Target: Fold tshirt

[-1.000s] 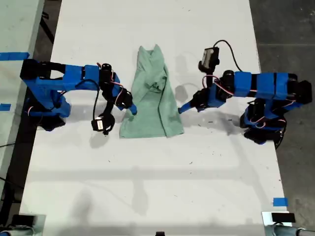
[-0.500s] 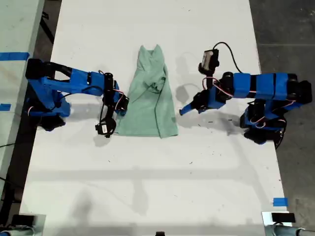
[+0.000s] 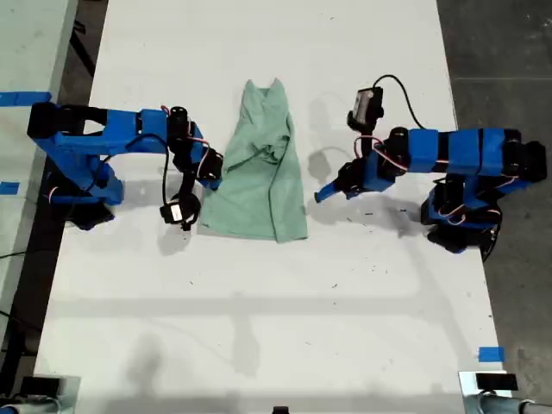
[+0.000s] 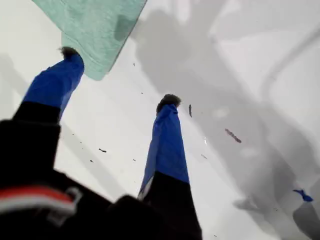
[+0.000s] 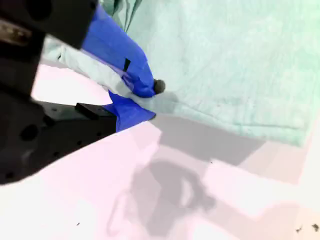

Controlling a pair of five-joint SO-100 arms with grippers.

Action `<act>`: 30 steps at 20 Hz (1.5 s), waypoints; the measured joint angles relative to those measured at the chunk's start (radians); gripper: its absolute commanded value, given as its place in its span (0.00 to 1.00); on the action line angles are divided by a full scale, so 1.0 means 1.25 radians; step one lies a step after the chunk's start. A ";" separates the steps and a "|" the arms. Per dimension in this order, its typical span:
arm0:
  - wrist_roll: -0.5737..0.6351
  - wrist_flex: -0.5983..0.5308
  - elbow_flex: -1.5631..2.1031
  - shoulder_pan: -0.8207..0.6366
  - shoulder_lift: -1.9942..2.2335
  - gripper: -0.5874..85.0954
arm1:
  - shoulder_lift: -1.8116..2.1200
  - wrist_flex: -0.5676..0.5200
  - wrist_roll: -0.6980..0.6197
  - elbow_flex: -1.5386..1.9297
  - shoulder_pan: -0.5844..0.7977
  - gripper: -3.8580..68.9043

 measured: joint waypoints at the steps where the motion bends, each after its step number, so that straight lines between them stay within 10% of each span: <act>1: -0.001 0.027 -0.025 -0.010 0.000 0.01 | 0.004 0.000 0.000 0.005 -0.001 0.44; 11: 0.002 0.097 -0.598 -0.013 -0.556 0.01 | 0.034 0.000 0.006 0.022 -0.002 0.44; 18: 0.005 0.063 -0.645 -0.007 -0.639 0.32 | 0.069 -0.007 0.011 0.056 -0.007 0.43; 30: -0.066 0.360 -0.395 0.031 -0.171 0.34 | 0.086 -0.010 0.011 0.064 -0.009 0.43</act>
